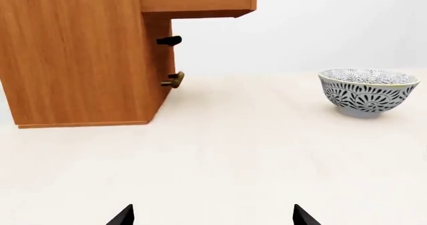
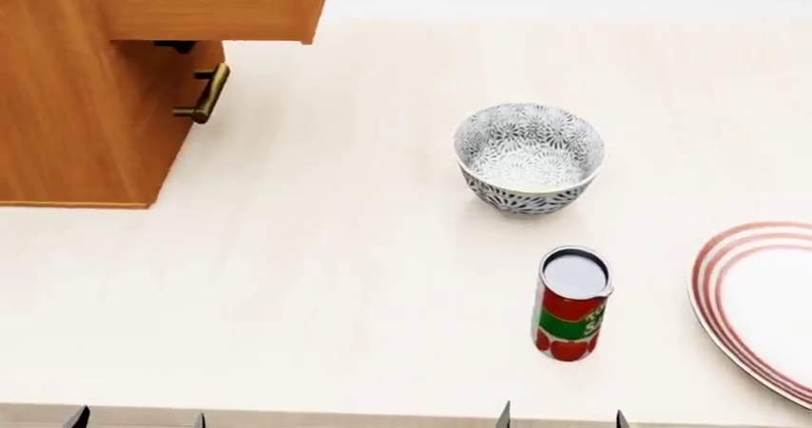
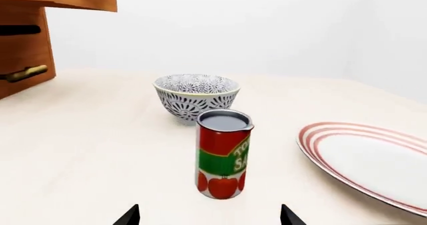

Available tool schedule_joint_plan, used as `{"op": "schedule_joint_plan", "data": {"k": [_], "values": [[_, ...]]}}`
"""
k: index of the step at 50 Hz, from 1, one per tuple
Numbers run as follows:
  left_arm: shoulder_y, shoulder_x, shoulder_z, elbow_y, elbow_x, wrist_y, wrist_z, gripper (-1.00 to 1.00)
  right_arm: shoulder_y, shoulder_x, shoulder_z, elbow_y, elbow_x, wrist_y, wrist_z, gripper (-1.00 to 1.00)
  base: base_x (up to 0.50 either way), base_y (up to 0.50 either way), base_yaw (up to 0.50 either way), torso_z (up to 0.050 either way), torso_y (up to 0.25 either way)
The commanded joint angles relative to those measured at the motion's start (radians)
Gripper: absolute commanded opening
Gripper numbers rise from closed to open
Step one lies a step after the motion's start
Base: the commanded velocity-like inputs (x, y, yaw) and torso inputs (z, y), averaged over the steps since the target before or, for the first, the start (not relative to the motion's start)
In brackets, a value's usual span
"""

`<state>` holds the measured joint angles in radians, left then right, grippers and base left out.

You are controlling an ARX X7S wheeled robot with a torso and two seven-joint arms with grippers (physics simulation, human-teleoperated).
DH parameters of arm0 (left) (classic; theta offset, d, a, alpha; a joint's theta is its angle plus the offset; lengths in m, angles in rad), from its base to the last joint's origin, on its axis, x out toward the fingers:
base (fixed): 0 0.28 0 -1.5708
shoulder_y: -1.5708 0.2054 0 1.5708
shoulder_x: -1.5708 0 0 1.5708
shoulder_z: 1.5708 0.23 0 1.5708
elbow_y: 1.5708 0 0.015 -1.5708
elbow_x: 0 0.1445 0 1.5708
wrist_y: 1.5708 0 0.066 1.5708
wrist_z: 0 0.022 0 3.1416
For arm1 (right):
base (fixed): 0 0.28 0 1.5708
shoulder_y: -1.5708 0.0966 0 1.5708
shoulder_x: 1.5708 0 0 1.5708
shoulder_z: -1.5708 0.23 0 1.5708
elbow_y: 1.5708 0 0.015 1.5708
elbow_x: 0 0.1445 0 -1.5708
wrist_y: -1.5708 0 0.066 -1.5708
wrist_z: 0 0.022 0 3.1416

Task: Put the bowl on top of the cabinet.

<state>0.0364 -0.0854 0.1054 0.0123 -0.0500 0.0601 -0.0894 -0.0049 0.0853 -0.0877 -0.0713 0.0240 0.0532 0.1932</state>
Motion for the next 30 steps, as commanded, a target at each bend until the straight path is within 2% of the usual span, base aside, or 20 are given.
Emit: {"op": "schedule_joint_plan", "data": {"k": [1, 30], "values": [[-0.002, -0.015, 0.019, -0.004, -0.009, 0.002, -0.017, 1.0, -0.006, 0.016, -0.02, -0.007, 0.006, -0.014, 0.019, 1.0, 0.0, 0.5, 0.0, 0.0, 0.0], [0.002, -0.043, 0.051, 0.003, -0.044, 0.02, -0.037, 1.0, -0.005, 0.043, -0.047, -0.009, 0.025, -0.021, 0.056, 1.0, 0.0, 0.5, 0.0, 0.0, 0.0]]}}
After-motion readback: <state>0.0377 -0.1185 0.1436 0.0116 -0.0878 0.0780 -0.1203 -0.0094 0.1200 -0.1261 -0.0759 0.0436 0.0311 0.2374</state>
